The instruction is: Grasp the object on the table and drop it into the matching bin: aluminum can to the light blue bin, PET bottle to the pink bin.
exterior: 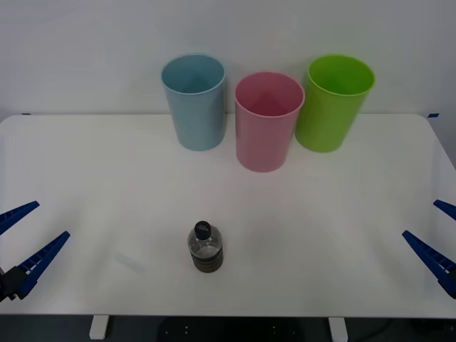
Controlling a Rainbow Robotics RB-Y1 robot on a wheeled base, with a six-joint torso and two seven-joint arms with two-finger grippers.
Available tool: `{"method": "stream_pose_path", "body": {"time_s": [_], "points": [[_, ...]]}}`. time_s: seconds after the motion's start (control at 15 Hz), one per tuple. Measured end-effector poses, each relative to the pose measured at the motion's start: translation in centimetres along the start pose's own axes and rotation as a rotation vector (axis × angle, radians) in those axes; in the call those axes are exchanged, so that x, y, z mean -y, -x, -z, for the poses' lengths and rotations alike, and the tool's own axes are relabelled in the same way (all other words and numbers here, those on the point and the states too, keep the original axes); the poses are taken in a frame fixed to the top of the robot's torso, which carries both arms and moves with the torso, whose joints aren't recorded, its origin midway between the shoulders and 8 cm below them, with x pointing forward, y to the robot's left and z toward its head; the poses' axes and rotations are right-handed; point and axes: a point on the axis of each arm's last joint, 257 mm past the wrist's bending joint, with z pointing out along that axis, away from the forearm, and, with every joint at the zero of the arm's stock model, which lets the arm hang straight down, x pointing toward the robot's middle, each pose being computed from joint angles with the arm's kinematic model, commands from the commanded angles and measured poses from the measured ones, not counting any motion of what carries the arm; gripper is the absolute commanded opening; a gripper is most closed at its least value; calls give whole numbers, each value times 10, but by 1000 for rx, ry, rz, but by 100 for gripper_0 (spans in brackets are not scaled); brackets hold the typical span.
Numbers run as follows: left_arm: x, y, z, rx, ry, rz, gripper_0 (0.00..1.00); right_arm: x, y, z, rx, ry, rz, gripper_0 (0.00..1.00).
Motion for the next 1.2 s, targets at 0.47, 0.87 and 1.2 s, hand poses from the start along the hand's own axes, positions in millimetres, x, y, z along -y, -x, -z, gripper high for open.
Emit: {"method": "stream_pose_path", "body": {"time_s": [0.47, 0.87, 1.2], "points": [[0, 0, 0, 0, 0, 0, 100, -11, 9, -6, 17, 40, 11, 100], [0, 0, 0, 0, 0, 0, 100, -30, -3, -16, -11, 112, 20, 100], [0, 0, 0, 0, 0, 0, 100, -68, -23, -34, -39, 234, 13, 100]]}}
